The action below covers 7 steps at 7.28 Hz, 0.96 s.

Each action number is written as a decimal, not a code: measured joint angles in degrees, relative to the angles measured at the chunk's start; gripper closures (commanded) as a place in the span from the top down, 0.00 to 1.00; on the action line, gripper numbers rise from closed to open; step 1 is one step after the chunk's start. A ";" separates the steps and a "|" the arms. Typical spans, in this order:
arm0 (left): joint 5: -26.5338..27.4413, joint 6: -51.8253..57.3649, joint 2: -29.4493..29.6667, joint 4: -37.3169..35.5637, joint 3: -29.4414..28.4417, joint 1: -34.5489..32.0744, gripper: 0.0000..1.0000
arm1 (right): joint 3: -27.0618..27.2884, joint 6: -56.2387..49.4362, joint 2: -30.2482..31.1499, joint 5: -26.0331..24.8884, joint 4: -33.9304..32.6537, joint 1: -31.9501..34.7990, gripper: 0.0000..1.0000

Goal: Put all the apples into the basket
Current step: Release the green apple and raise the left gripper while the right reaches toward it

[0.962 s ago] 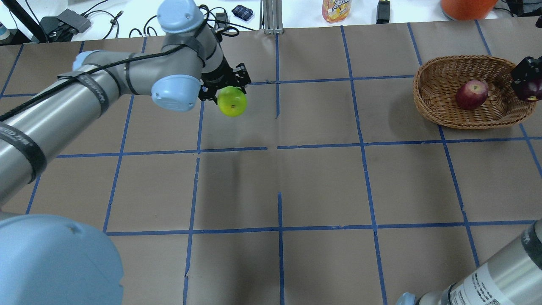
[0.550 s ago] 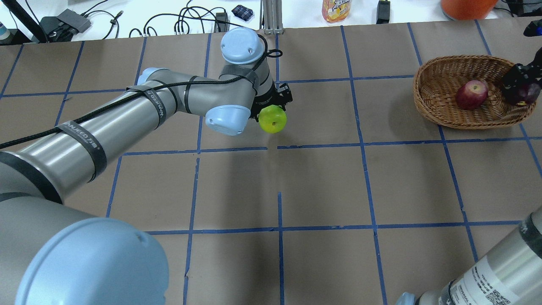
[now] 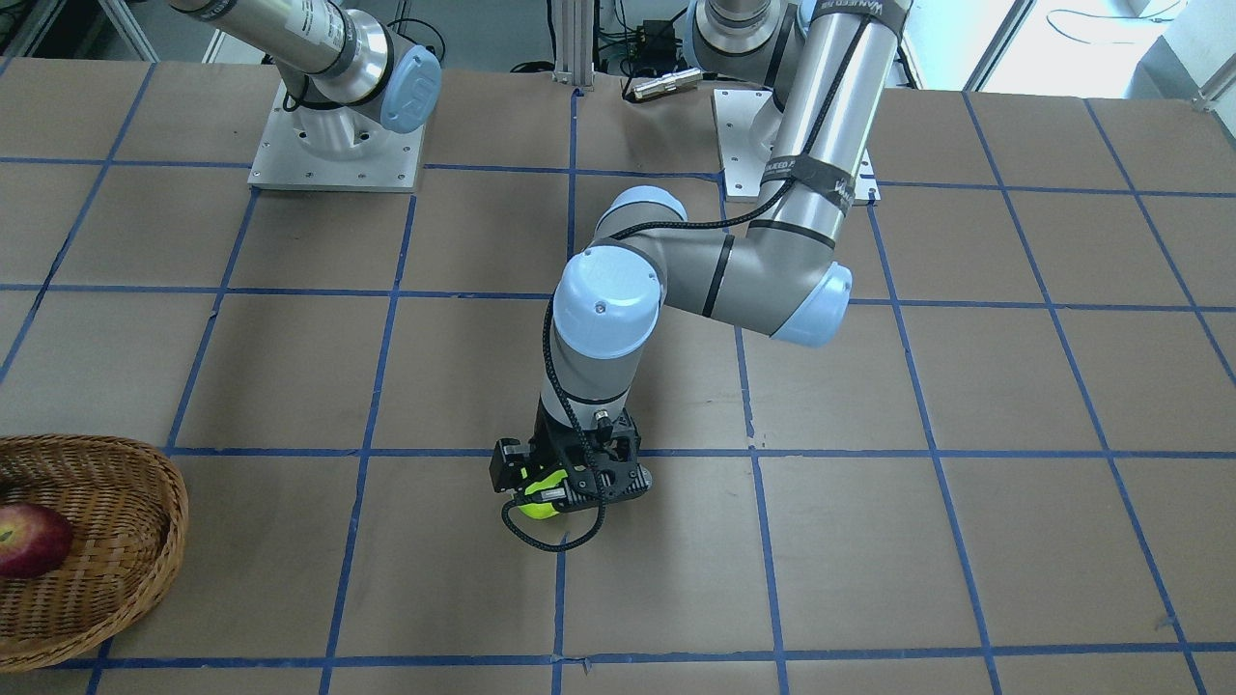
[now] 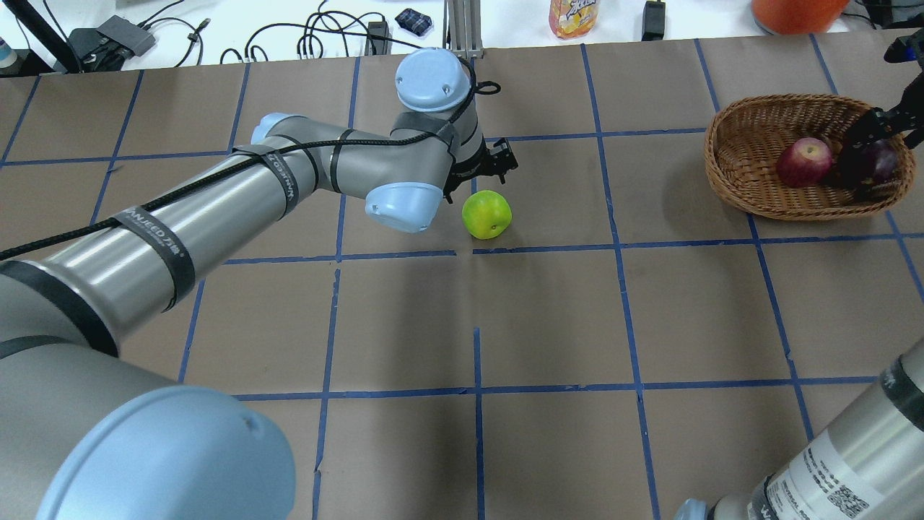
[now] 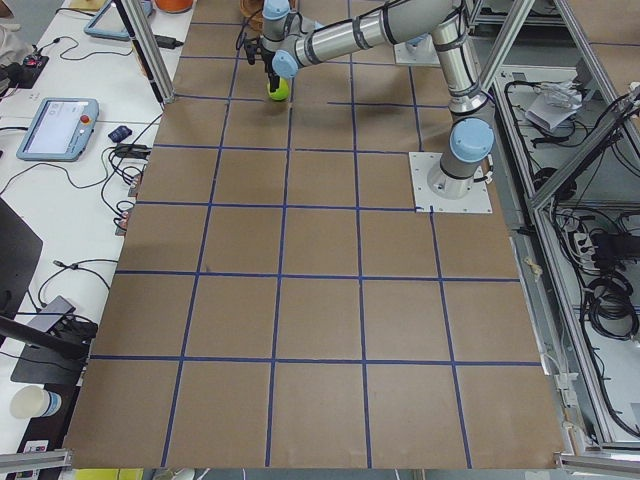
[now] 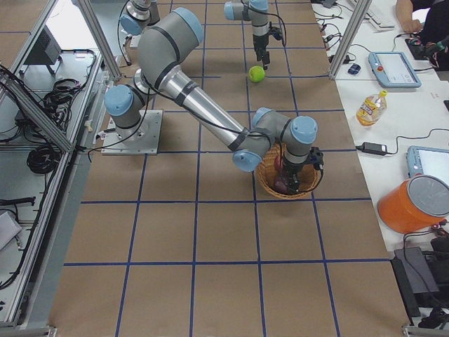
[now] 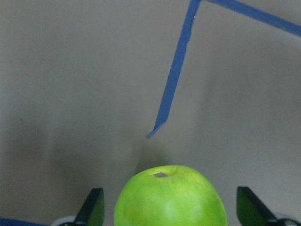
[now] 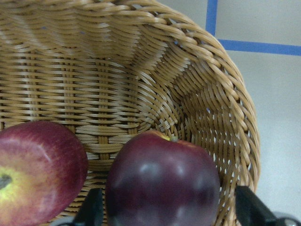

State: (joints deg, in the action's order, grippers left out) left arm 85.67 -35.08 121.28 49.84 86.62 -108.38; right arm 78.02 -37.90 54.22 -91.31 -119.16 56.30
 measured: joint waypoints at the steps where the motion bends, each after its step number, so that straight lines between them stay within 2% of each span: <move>1: -0.14 2.87 -2.93 6.02 -2.57 2.18 1.00 | -0.06 0.24 0.89 -0.01 0.75 0.87 1.00; 3: 0.28 17.03 -9.15 22.47 -7.26 9.47 1.00 | -0.09 5.57 5.41 -0.15 6.45 4.98 1.00; 4: 0.39 25.22 -12.53 28.93 -7.91 14.19 1.00 | 0.04 12.78 7.94 0.10 10.35 8.67 1.00; 6: 0.14 37.30 -19.88 38.01 -8.17 23.22 1.00 | 0.33 31.11 10.03 0.38 14.07 19.28 1.00; 7: 0.12 38.69 -22.21 39.77 -8.26 25.53 1.00 | 0.34 40.48 10.01 0.46 14.22 24.81 1.00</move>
State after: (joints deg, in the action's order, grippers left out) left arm 85.79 3.61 99.08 89.60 78.37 -82.85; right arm 78.36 2.58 64.22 -90.85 -104.94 81.10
